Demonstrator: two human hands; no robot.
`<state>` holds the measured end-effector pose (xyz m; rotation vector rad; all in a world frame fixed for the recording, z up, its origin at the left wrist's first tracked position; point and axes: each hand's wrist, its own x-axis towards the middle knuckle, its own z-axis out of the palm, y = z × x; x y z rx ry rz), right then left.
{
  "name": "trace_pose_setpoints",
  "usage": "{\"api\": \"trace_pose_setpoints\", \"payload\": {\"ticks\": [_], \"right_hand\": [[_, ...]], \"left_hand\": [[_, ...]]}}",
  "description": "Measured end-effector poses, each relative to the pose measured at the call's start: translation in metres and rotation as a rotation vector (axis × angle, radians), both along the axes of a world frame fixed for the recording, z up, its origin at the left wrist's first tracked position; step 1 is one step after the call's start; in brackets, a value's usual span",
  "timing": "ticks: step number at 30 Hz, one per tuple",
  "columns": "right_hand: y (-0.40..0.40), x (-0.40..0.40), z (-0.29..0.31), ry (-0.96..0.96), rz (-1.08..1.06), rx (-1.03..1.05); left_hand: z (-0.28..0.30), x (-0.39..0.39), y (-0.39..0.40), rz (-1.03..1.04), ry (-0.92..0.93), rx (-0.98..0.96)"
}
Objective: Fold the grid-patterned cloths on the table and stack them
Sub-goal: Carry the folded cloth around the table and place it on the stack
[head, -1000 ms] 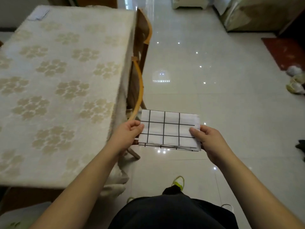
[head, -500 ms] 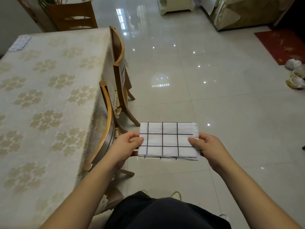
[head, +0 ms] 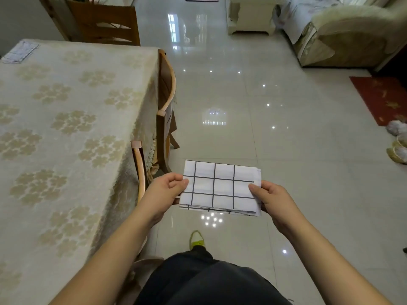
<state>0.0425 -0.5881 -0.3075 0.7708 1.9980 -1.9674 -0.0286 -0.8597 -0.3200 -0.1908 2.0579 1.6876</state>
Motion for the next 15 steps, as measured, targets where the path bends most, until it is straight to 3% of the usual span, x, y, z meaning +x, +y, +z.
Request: {"api": "trace_pose_setpoints", "payload": {"ticks": [15], "right_hand": [[0.031,-0.171,0.005,-0.008,0.001,0.006]], "left_hand": [[0.0,-0.181,0.025,-0.073,-0.032,0.029]]}}
